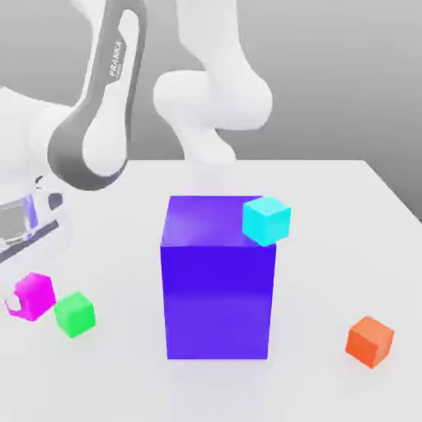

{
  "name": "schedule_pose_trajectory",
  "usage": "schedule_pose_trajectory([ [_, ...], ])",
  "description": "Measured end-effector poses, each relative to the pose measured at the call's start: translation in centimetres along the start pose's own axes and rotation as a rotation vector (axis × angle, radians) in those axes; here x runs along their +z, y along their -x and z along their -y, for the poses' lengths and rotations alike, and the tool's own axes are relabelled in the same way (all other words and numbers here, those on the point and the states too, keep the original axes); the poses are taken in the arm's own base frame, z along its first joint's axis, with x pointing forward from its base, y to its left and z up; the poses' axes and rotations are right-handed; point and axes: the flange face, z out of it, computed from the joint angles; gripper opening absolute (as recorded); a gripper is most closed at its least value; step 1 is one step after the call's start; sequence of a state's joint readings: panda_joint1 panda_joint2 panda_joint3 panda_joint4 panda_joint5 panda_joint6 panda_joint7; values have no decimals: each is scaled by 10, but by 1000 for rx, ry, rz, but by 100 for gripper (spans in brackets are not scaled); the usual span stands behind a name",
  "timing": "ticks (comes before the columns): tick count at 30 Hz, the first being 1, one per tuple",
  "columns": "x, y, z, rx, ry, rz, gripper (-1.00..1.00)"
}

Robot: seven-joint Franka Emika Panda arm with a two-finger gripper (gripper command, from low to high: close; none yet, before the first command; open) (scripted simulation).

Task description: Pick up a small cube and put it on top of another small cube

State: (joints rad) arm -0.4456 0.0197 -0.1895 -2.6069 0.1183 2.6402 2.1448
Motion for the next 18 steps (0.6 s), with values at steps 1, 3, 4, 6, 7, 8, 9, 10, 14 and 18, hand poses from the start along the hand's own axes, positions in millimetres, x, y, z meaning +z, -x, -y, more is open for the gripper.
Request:
schedule_pose_trajectory([
  [1, 0, -11, -6, 47, -4, -8, -100],
  [3, 0, -32, -20, 141, -16, -29, -100],
  [4, 2, -40, -25, 178, -22, -39, -100],
  [6, 14, -46, -28, 206, -28, -47, -100],
  [7, 21, -46, -29, 210, -30, -48, -100],
  [8, 29, -47, -28, 212, -31, -49, -100],
  [9, 37, -48, -28, 213, -31, -49, -100],
  [10, 46, -48, -29, 212, -31, -49, -100],
  [14, 64, -49, -30, 211, -28, -48, 100],
  [18, 68, -50, -31, 211, -27, -49, 100],
])
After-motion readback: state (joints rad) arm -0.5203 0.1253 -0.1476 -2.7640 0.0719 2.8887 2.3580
